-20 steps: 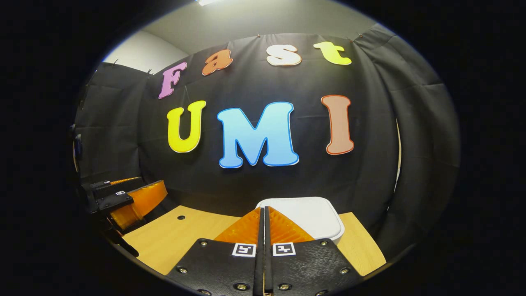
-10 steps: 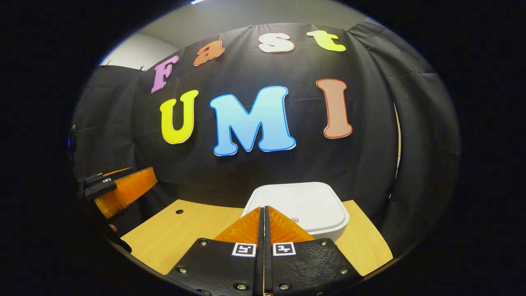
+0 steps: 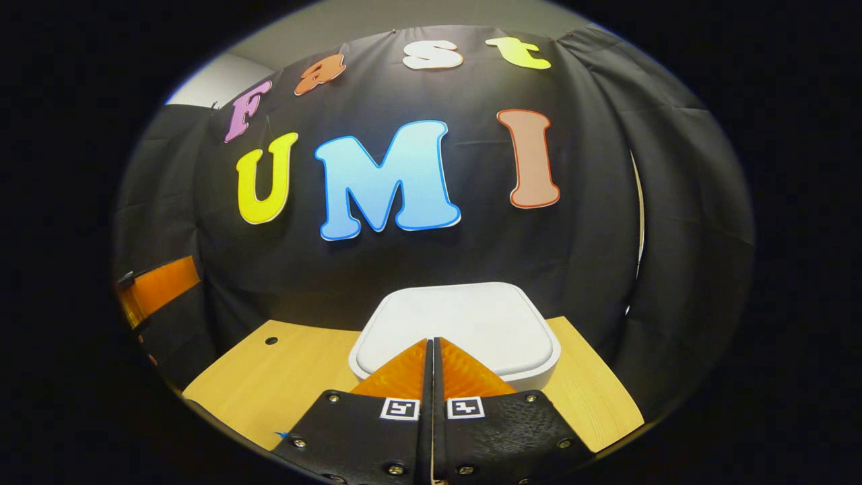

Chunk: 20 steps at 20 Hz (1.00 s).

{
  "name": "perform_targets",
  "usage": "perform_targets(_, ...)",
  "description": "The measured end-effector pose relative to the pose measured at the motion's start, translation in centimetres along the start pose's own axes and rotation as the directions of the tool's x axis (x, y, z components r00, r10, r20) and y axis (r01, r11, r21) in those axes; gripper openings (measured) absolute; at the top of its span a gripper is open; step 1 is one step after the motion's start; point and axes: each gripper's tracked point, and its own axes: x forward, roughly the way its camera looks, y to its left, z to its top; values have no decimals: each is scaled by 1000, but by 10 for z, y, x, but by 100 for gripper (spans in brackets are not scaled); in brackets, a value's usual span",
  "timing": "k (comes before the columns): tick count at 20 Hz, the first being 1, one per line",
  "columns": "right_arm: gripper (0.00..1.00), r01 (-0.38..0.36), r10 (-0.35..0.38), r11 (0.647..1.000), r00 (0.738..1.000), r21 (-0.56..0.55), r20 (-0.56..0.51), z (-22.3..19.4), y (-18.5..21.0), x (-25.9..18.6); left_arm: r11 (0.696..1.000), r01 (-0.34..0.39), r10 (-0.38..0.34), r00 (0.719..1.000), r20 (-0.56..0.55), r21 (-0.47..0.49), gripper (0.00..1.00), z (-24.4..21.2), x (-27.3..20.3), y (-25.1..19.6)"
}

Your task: Press the lid of the desktop garbage bin to open it, pick up the crumpled paper on the desktop and throw it into the bin, then pick up the pop can on the desktop and drop it into the bin, and finally close the garbage bin lid.

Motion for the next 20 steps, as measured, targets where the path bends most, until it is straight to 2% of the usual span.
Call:
perform_targets(4,1,6,-6,1000,1000,4,-27,-10,-6,14,1000,-9,9,1000,-12,9,96,-4,1,3)
perform_targets(10,1,3,-3,1000,1000,17,1,-7,-8,27,1000,-14,14,999,-31,12,96,-11,3,3)
perform_targets(20,1,-20,19,998,1000,59,19,-14,-8,29,1000,-1,2,999,-54,15,96,-20,9,-2)
